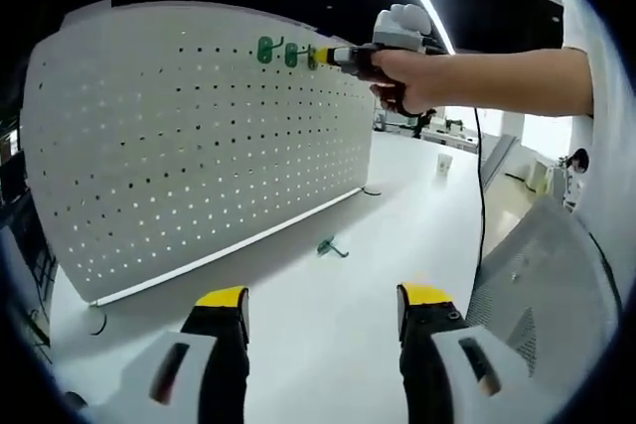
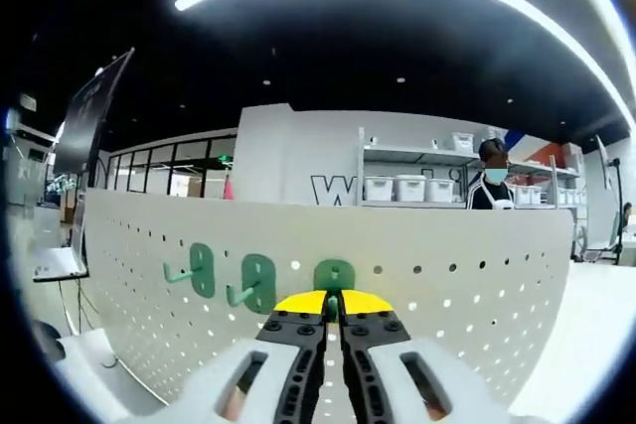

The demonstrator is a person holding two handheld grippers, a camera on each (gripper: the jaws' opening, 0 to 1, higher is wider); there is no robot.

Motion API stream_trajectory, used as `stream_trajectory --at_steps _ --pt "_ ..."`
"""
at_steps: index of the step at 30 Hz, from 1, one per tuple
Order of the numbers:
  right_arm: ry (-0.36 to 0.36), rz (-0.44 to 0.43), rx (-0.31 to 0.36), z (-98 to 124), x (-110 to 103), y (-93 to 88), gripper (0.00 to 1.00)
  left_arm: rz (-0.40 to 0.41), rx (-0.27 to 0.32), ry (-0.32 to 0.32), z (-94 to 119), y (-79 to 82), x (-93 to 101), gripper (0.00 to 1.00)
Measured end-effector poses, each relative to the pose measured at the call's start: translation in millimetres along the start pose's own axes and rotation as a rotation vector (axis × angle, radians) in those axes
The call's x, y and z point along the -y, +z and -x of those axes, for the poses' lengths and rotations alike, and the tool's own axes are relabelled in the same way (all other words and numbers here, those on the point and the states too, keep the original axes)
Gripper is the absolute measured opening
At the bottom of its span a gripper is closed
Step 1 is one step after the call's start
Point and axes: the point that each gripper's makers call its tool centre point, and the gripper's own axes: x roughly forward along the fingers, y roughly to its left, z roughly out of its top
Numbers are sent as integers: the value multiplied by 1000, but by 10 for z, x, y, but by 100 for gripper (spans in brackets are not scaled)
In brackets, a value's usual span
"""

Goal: Insert the hook assembly into the mounting plate slot until the hook locks in place.

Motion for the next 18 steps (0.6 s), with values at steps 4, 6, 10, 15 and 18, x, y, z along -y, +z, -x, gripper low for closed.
stream_trajectory --at_steps 4,6,10,15,18 --pt "13 -1 -5 1 -4 -2 3 6 2 3 1 -9 -7 62" --pt "24 -11 -8 9 -2 -1 3 3 4 2 -5 -1 0 62" --pt "54 -43 -18 17 -9 2 5 5 11 0 -12 20 10 63" --pt "104 -52 -15 43 -44 4 14 -5 2 -5 -9 9 14 63" --pt "132 -62 -5 81 -26 28 17 -7 2 -5 4 20 11 63"
